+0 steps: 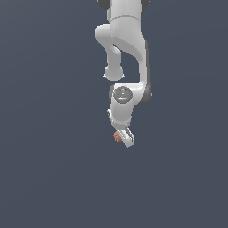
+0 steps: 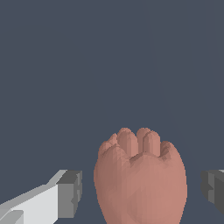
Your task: Pick up the object and move it to a goal position.
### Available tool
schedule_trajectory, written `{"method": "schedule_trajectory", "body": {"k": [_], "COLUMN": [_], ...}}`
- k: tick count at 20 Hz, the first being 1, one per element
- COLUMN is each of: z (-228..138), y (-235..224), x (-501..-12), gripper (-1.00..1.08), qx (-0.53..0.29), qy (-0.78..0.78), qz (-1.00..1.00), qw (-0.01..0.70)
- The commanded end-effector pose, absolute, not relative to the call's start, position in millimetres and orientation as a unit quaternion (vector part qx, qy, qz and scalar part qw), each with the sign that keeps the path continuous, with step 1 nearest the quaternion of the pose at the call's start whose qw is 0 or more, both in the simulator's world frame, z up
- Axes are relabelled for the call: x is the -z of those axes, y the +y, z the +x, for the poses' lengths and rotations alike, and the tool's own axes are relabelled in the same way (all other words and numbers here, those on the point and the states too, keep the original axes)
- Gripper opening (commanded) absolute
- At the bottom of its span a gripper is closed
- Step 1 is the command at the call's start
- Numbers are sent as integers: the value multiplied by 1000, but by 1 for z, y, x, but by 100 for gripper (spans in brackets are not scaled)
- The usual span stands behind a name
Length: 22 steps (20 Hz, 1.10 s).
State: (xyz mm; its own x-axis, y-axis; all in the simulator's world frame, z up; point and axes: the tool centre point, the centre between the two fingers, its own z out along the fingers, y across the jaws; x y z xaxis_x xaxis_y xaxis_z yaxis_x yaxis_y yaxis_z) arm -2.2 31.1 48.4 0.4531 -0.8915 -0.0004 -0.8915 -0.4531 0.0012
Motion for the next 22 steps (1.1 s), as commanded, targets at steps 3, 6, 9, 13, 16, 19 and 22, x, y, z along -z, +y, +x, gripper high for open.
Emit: {"method": "schedule_trajectory", "body": {"k": [3, 6, 9, 13, 16, 19, 22], "z": [-1, -1, -1, -1, -1, -2, -4], "y": [31, 31, 31, 31, 32, 33, 37], "x": [-39, -39, -39, -39, -40, -43, -51], "gripper": [100, -100, -100, -100, -100, -100, -100], "qx": [0, 0, 0, 0, 0, 0, 0], "qy": [-523, -523, -523, -523, -523, -523, -523], "qz": [852, 852, 852, 852, 852, 852, 852], "qw": [0, 0, 0, 0, 0, 0, 0]}}
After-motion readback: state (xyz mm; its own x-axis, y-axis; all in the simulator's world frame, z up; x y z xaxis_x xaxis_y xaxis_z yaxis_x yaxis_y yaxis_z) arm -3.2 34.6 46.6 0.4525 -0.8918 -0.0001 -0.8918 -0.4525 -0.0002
